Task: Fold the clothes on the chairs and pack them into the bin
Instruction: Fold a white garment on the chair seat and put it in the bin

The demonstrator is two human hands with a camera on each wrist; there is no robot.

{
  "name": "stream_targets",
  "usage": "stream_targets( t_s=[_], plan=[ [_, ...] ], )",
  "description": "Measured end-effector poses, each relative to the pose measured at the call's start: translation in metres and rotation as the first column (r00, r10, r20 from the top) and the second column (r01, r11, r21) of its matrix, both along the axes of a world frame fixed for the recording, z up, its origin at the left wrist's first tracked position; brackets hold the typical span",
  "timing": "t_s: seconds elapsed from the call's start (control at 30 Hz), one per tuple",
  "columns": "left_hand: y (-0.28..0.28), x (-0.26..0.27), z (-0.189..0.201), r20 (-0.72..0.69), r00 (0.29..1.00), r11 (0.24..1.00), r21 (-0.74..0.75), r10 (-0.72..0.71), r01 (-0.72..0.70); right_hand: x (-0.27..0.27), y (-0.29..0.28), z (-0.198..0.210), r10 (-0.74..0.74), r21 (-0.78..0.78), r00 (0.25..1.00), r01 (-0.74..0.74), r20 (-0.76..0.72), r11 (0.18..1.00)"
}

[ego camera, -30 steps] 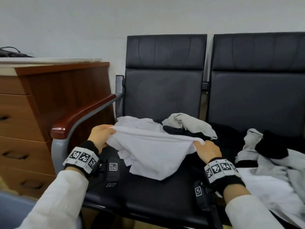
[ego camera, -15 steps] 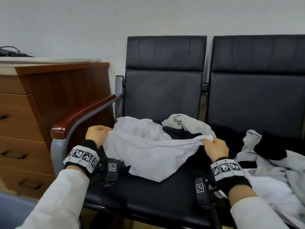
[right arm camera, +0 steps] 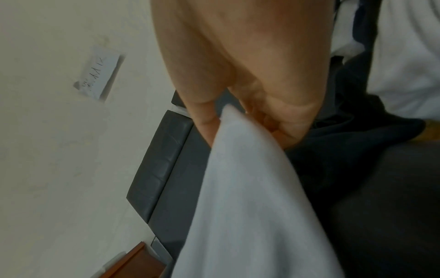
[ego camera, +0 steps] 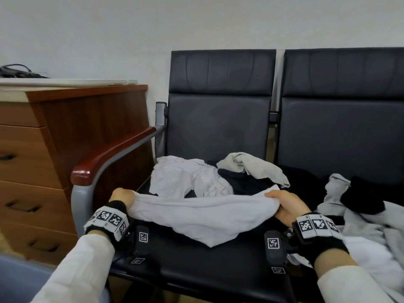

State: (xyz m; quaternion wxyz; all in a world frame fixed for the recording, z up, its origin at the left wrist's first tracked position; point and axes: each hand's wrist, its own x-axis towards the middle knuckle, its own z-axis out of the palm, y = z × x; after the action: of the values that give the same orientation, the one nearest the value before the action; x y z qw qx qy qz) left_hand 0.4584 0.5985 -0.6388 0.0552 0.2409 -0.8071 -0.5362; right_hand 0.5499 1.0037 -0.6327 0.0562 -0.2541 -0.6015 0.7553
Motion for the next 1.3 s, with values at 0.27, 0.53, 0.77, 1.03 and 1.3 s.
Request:
stream_targets(
  t_s=[0.27,0.53,0.77,1.03,1.3],
  plan=[
    [0.003,0.006,0.028,-0.289,0.956,0.993,0.091,-0.052,0.081,0.002,0.003,0.005,-0.155,-0.001,0.95,0.161,-0.271,0.987],
    [0.009,0.044,0.099,-0.681,0.713,0.819,0.5,0.169,0.283,0.011,0.006,0.022,-0.158,0.134,0.875,0.244,-0.458,0.96],
    [0.04,0.052,0.064,0.224,0.717,0.722,-0.076,-0.66,0.688,0.001,-0.001,0.01,-0.062,0.402,0.97,0.155,-0.234,0.902],
    [0.054,0.044,0.022,0.541,0.615,0.491,-0.373,-0.574,0.787,0.008,-0.042,-0.017,0.308,0.755,0.793,-0.602,0.525,0.262],
    [0.089,0.049,0.038,0.196,0.605,0.458,-0.489,-0.771,0.742,-0.002,-0.061,-0.001,0.226,0.313,0.928,-0.13,-0.296,0.941]
  ],
)
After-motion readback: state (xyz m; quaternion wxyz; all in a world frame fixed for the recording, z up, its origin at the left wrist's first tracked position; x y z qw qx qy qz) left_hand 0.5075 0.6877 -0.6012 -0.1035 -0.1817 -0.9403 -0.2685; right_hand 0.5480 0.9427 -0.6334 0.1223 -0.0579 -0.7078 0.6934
